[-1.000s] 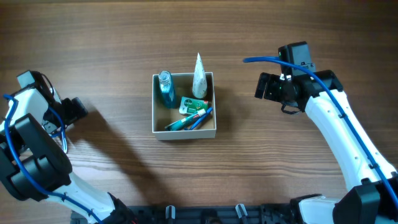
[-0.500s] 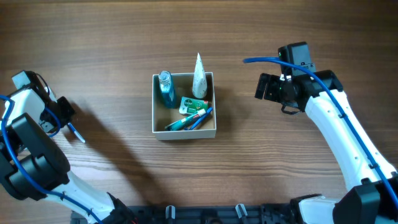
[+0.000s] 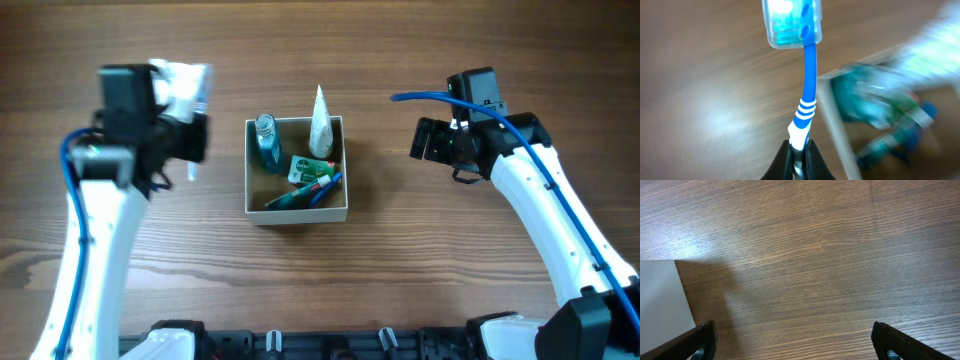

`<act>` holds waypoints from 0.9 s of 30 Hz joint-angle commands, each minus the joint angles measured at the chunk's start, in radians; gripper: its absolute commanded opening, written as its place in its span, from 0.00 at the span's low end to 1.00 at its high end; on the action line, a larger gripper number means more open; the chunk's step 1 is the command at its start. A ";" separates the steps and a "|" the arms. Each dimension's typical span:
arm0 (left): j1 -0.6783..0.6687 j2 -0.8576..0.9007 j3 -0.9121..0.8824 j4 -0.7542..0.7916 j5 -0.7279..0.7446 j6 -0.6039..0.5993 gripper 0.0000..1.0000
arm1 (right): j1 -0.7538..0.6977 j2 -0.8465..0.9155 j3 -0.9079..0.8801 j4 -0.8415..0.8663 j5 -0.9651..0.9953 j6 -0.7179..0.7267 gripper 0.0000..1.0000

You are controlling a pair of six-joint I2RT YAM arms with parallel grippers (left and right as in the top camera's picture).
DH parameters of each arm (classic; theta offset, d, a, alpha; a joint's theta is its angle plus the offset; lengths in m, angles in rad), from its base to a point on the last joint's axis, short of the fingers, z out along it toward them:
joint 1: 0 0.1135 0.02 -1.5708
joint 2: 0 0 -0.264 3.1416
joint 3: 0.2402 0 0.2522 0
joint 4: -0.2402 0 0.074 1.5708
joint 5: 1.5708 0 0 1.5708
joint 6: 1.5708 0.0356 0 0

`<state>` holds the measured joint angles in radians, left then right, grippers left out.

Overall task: Pack container
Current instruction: 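Lay the toothbrush into the box and withdraw the left gripper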

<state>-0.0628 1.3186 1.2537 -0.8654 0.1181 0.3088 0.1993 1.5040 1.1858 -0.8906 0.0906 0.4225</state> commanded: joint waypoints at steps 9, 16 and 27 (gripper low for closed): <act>-0.432 0.243 0.007 -0.110 0.049 0.373 0.04 | -0.003 0.005 0.002 0.001 0.018 0.000 1.00; -0.431 0.229 0.009 -0.097 -0.063 0.295 1.00 | -0.003 0.005 0.002 -0.008 0.019 -0.003 1.00; 0.229 -0.031 0.009 -0.116 0.026 -0.192 1.00 | -0.003 -0.013 0.027 0.178 0.014 -0.219 1.00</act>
<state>0.0181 1.2846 1.2613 -0.9352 0.0170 0.1757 0.1993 1.5040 1.1915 -0.6975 0.1120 0.2462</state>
